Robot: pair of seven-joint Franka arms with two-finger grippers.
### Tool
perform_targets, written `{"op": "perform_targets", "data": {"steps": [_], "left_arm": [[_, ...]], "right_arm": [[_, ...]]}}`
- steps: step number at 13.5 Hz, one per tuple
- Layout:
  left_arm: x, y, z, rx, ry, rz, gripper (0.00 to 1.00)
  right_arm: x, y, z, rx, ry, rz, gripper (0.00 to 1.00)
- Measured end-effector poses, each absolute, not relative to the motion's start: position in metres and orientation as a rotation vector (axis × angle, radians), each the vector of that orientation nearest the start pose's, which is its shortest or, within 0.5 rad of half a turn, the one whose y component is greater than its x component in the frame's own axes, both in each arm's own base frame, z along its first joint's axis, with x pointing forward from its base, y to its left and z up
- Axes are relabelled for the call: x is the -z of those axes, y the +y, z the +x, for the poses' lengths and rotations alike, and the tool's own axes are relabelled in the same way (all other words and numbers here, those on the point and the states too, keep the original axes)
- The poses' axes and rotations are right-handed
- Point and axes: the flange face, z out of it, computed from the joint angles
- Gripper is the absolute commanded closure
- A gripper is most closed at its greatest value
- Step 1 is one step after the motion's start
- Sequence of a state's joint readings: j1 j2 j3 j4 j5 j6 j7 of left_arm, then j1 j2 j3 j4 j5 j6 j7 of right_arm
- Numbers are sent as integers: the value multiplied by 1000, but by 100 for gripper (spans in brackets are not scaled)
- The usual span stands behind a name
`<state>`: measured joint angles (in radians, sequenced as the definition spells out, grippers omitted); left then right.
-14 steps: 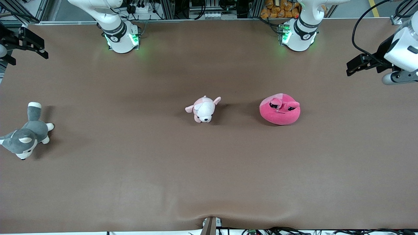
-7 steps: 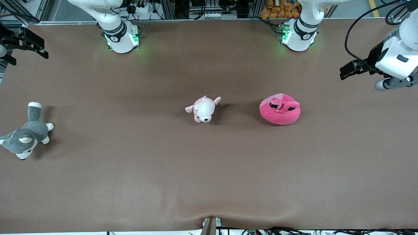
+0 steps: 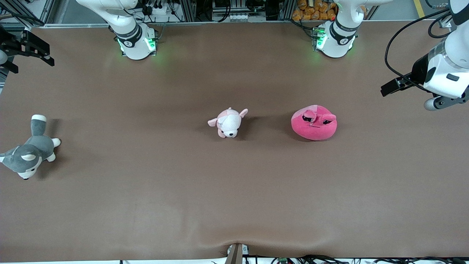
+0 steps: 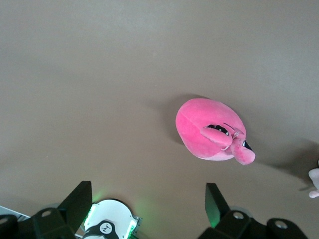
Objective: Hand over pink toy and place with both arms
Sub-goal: 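Reach the left gripper down toward the pink round plush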
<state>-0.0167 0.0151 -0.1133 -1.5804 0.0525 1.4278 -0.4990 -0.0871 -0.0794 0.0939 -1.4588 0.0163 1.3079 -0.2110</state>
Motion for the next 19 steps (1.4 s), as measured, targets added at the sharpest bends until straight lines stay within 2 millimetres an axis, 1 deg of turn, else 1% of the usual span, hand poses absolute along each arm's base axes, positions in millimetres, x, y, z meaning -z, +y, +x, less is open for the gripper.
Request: {"op": "perform_targets", "data": {"steps": [3,5,7,9,11,12,14,16,19], "left_arm": [[-593,-64,542,-235,-655,-2952,0],[-592,-65,542,-230,-771,-2917,0],[-591,-71,538,-253,-867,-2871,0],[-584,-80,535,-275,-932,-2830,0],[-571,-86,533,-299,-1067,-2776,0],[-565,-87,534,-294,-1160,-2747,0],[-549,-88,536,-264,-1284,-2714,0],[-528,-89,536,-245,-1424,-2686,0],[-491,-87,533,-264,-1662,-2573,0]], "right_arm": [[-695,8,499,-110,-344,-3105,0],[-695,8,499,-110,-344,-3105,0],[-695,8,499,-110,-344,-3105,0],[-695,8,499,-110,-344,-3105,0],[-695,8,499,-110,-344,-3105,0],[-695,8,499,-111,-344,-3105,0],[-695,8,499,-111,-344,-3105,0],[-695,8,499,-111,-344,-3105,0],[-695,8,499,-111,-344,-3105,0]]}}
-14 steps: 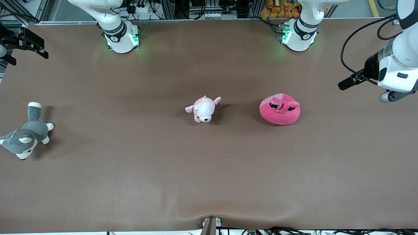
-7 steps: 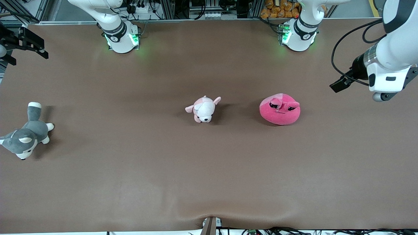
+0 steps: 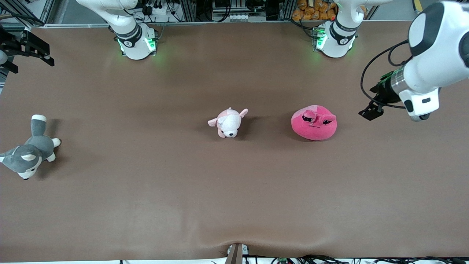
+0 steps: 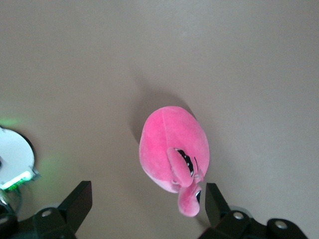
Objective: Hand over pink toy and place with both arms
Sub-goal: 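Reach the left gripper down toward the pink round plush, then close the left gripper on the pink plush's tail and lift it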
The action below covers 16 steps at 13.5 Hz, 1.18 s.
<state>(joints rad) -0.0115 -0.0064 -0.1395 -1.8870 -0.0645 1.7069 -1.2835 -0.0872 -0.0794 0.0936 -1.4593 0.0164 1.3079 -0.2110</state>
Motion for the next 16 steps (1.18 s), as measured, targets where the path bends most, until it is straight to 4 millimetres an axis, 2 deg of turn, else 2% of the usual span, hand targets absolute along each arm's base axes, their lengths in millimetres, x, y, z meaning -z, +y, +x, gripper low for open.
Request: {"op": "perform_targets", "data": {"steps": [4,7,11,16], "left_arm": [[-462,-92,529,-342,-1916,-2457,0],[-436,-84,527,-419,-2101,-2368,0],[-389,-85,520,-428,-2213,-2244,0],[-358,-104,522,-452,-2243,-2165,0]], "right_arm": [[-695,8,499,-111,-344,-3105,0],[-695,8,499,-111,-344,-3105,0],[-695,8,499,-111,-344,-3105,0],[-695,8,499,-112,-344,-3105,0]]}}
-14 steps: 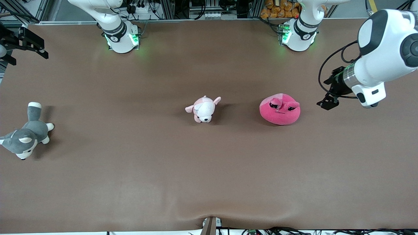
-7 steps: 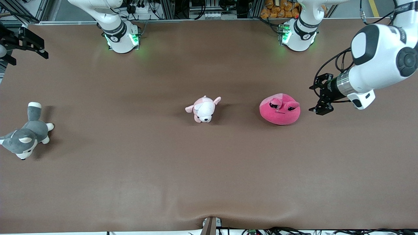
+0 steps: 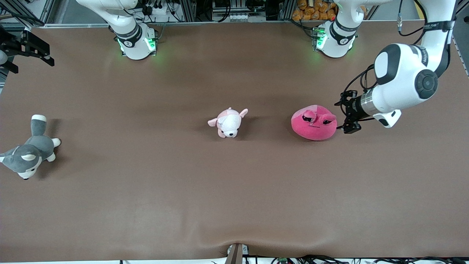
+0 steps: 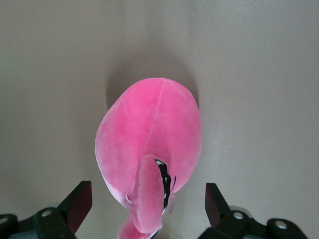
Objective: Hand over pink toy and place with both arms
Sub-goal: 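Close the left gripper on the pink plush's tail and lift it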
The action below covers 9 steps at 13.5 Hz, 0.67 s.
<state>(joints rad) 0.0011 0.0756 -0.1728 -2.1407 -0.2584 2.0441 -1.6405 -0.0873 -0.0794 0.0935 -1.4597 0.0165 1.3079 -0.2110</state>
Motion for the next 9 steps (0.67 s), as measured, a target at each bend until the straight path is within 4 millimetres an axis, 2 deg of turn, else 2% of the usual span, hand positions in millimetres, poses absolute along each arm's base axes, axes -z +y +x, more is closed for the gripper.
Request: {"op": "perform_targets", "data": {"steps": [2,6,9], "left_arm": [[-351,-104,522,462,2238,2154,0],[-347,-103,523,471,2247,2150,19],[-339,-103,523,484,2255,2151,29]], "right_arm": [[-695,8,499,-113,-343,-3104,0],[-694,8,500,-116,-343,-3104,0],[-693,8,500,-118,-343,-3104,0]]}}
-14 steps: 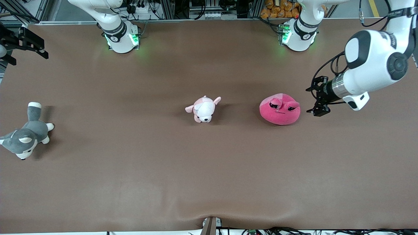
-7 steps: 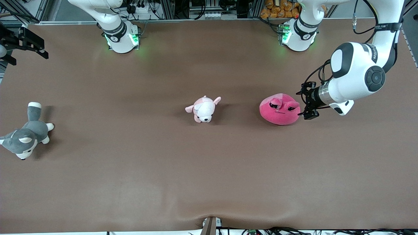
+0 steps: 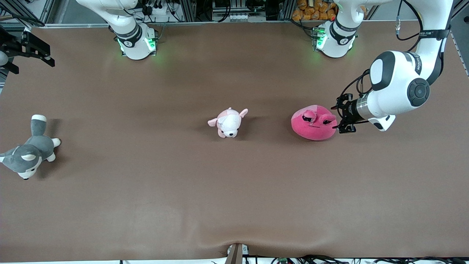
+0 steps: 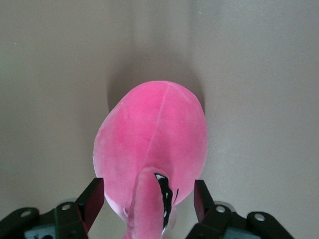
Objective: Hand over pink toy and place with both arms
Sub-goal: 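Close the left gripper on the pink plush's tail and lift it, then carry the pink plush to the middle while the right gripper reaches it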
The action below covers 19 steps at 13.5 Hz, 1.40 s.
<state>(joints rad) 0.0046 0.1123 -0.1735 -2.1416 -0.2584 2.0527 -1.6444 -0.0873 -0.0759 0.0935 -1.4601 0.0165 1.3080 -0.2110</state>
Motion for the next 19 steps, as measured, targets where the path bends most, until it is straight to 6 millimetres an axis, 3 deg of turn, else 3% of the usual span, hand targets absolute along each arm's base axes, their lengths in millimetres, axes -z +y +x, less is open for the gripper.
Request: {"op": "perform_targets", "data": {"steps": [2,5,6,10,13,15,18,19], "left_arm": [[-334,-103,524,498,2260,2148,45],[-326,-104,524,518,2266,2137,91],[-325,-104,525,520,2267,2137,100],[-328,-114,526,504,2240,2150,100],[-349,-135,526,472,2185,2172,100],[-382,-148,531,478,2173,2149,100],[-456,-170,546,562,2157,2032,100],[-479,-184,549,606,2132,1976,100]], "right_arm": [[-693,8,500,-118,-343,-3104,0],[-693,8,500,-118,-343,-3104,0],[-693,8,500,-118,-343,-3104,0],[-691,7,501,-123,-343,-3103,0],[-690,6,502,-127,-339,-3104,0],[-678,-1,511,-151,-318,-3101,0],[-646,-27,550,-132,-292,-3093,0],[-640,-27,561,-129,-300,-3088,0]]}}
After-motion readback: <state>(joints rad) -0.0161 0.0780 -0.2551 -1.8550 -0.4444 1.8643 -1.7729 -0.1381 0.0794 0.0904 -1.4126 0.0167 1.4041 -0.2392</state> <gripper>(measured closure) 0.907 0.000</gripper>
